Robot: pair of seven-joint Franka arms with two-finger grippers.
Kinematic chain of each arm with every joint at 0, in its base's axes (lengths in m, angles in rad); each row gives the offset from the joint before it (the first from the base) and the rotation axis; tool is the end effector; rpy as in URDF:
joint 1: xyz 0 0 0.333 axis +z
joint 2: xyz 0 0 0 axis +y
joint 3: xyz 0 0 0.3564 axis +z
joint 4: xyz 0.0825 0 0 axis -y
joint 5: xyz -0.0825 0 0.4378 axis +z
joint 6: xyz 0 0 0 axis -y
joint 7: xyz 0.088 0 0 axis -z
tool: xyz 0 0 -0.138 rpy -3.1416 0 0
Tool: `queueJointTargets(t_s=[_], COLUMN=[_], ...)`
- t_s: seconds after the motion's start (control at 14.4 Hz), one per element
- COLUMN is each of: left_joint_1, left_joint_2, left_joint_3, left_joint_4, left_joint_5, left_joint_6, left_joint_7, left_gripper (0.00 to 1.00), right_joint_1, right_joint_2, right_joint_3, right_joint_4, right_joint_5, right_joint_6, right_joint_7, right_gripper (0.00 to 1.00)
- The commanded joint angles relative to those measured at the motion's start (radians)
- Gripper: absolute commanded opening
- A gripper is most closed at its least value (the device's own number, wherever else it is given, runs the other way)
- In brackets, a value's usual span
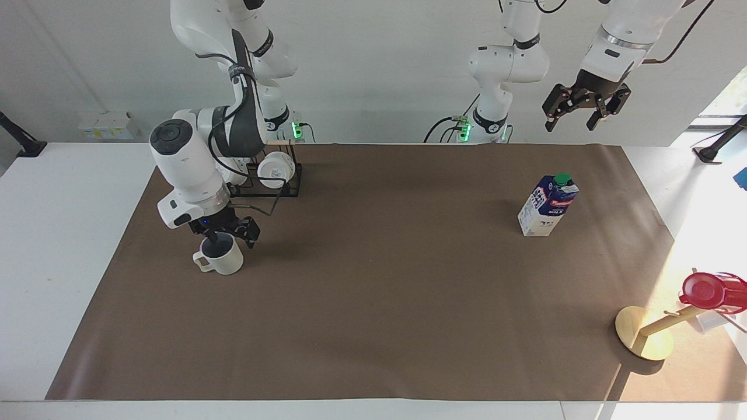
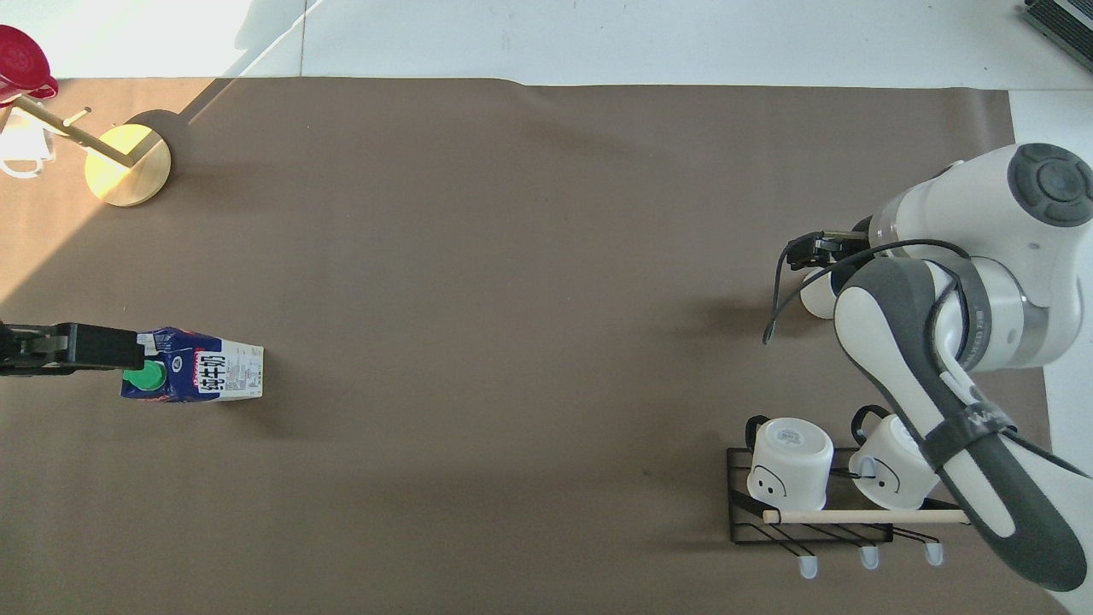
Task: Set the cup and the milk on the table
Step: 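Reach the right gripper down to the white mug and grasp it, then carry the white mug with the right gripper toward the table center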
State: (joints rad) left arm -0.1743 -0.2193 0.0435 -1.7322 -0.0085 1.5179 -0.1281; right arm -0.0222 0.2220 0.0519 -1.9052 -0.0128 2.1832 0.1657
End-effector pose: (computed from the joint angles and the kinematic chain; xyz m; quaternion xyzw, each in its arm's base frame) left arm 0.5198 -0.0669 0.6688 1.0000 -0.0021 0.0012 0.0092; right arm 0.6696 0.0178 0.3687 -0.9975 0.0652 -0.0280 0.0031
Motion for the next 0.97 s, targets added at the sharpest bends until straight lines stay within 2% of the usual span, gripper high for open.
queueJointTargets(t_s=[0.0,0.35,0.49,0.63,0.76,0.83,0.9], left_joint_1=[0.010,0.010,0.009,0.009,0.010,0.010,0.010], left_joint_2=[0.008,0.008,0.008,0.006,0.008,0.008,0.006], left_joint_3=[-0.002,-0.002,-0.002,-0.002,-0.002,-0.002,-0.002], left_joint_4=[0.019,0.019,0.019,0.019,0.019,0.019,0.019], left_joint_5=[-0.013,-0.013,-0.013,-0.013,-0.013,-0.013,-0.013], left_joint_6=[-0.013,-0.013,-0.013,-0.013,-0.013,-0.013,-0.013], left_joint_7=[-0.005,-0.007,-0.005,-0.005,-0.005,-0.005,-0.005], left_gripper=[1.00,1.00,1.00,1.00,1.00,1.00,1.00], right_joint_1=[-0.024,-0.027,-0.025,-0.025,-0.028,-0.028,-0.027], right_joint_2=[-0.016,-0.016,-0.016,-0.016,-0.015,-0.010,-0.010], right_joint_3=[0.005,0.005,0.005,0.005,0.005,0.005,0.005], right_joint_4=[-0.118,-0.138,-0.138,-0.138,-0.132,-0.124,-0.121], right_joint_5=[-0.006,-0.006,-0.006,-0.006,-0.006,-0.006,-0.006], right_joint_6=[0.133,0.136,0.136,0.136,0.133,0.126,0.125], right_joint_7=[-0.070,-0.081,-0.081,-0.081,-0.083,-0.081,-0.081], right_gripper=[1.00,1.00,0.82,0.49,0.10,0.00,0.00])
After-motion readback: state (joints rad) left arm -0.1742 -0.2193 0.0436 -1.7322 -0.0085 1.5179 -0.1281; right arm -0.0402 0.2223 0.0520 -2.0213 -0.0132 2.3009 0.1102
